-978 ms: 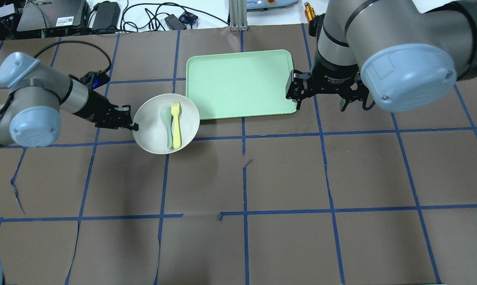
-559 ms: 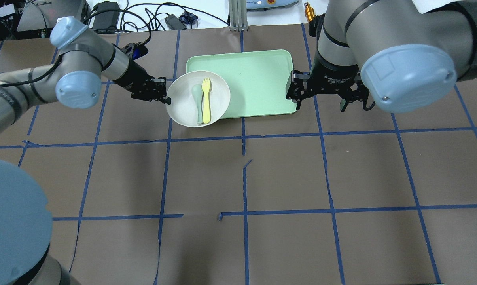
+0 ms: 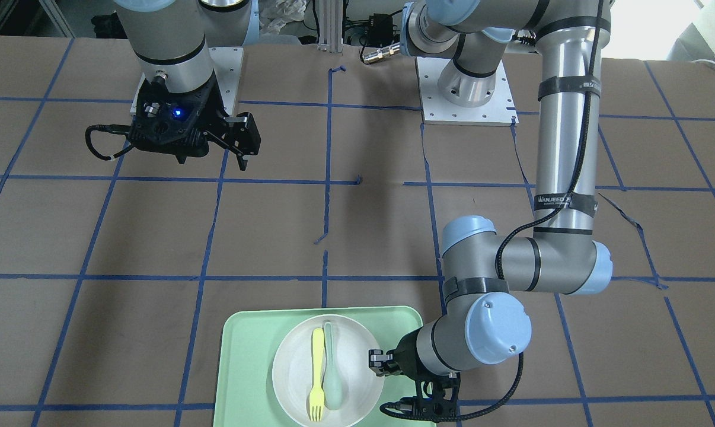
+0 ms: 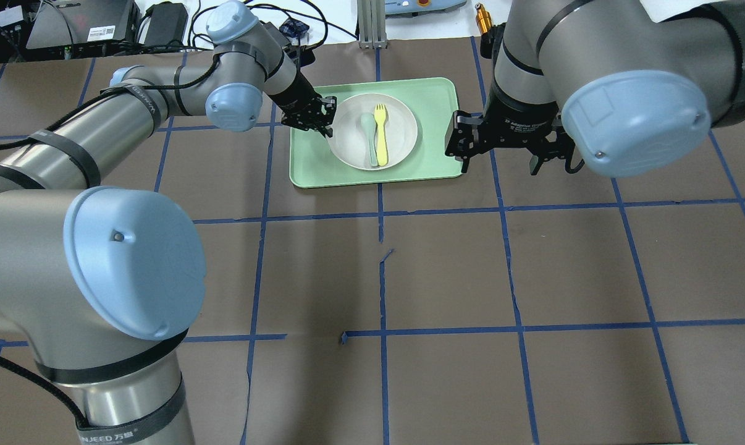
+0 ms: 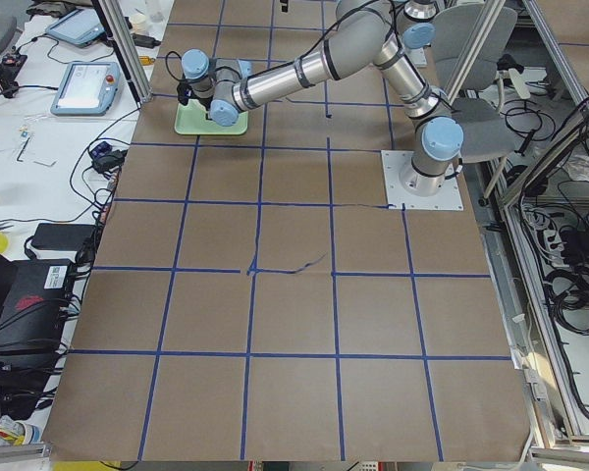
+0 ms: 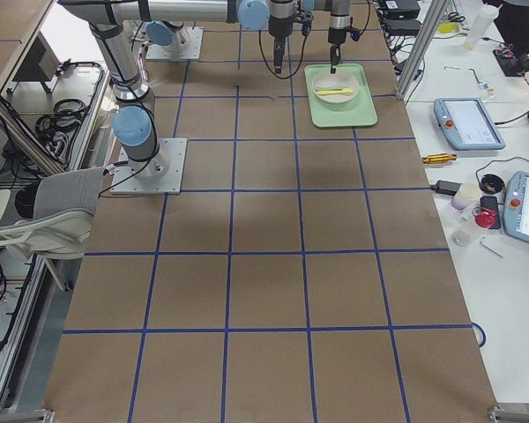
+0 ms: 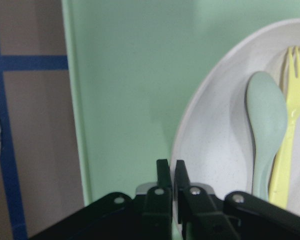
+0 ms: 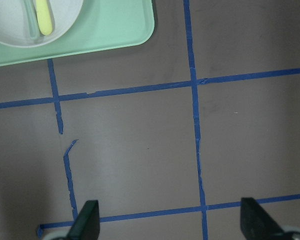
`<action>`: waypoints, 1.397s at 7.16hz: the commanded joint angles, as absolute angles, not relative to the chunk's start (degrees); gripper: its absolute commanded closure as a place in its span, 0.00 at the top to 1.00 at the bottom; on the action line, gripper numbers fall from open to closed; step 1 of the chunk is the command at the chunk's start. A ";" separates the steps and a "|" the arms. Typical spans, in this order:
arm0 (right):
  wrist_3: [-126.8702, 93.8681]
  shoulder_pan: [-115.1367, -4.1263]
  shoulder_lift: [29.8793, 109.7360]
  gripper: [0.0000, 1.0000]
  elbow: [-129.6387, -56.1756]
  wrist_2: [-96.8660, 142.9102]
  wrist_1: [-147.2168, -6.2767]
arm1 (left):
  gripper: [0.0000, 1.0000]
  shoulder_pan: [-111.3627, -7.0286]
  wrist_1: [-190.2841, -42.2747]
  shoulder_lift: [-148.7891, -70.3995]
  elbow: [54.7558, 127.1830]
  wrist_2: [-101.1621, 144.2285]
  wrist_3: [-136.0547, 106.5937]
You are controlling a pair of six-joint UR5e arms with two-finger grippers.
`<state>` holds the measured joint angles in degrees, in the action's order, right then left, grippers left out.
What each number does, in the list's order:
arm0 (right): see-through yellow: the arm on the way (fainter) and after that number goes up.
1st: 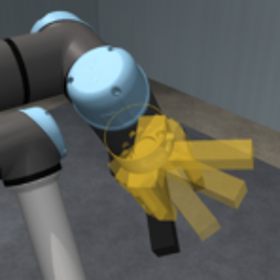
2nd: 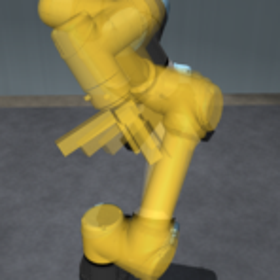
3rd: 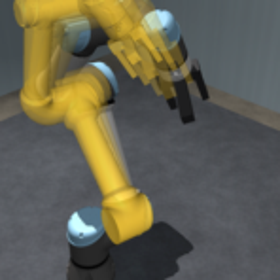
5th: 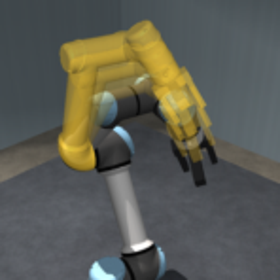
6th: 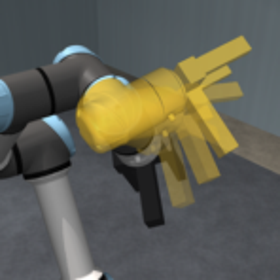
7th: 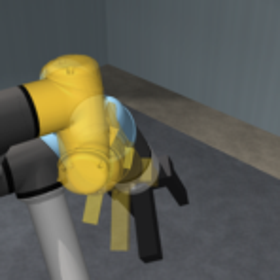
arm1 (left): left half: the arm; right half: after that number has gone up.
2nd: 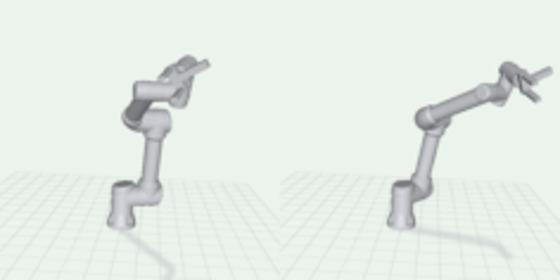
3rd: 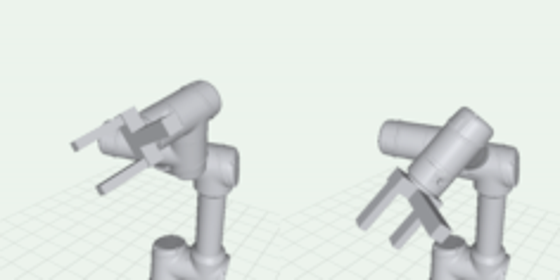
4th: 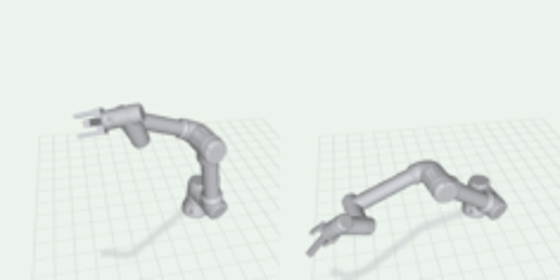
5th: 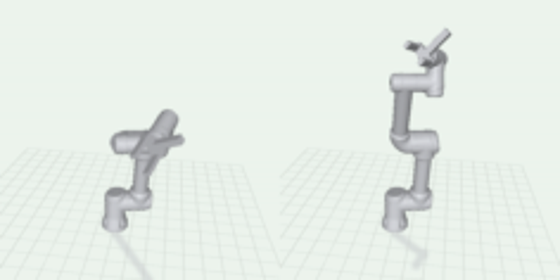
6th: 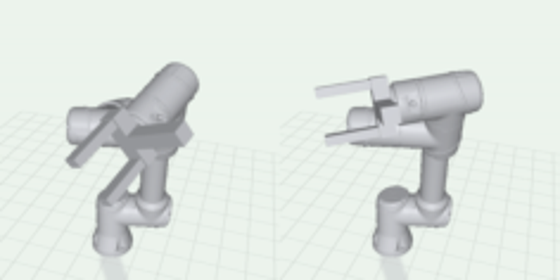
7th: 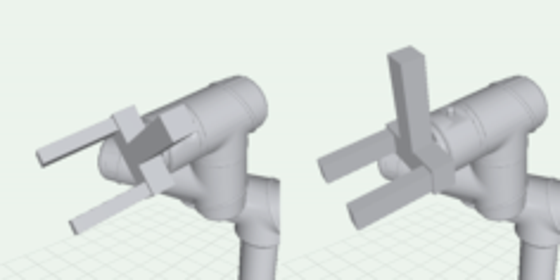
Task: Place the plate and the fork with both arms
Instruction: 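Carry the plate with the left gripper and lower it onto the tray, then open the left gripper and withdraw it from the plate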
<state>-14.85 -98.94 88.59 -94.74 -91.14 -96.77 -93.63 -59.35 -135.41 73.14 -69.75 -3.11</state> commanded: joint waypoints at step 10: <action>-14.85 -98.88 88.59 1.00 -94.66 -91.23 -96.77 | 1.00 -95.18 -86.37 -92.59 87.35 -84.29 -6.76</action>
<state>-14.85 -98.95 88.60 -94.67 -91.17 -96.77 -94.90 -81.43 -98.13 86.24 -83.83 -5.77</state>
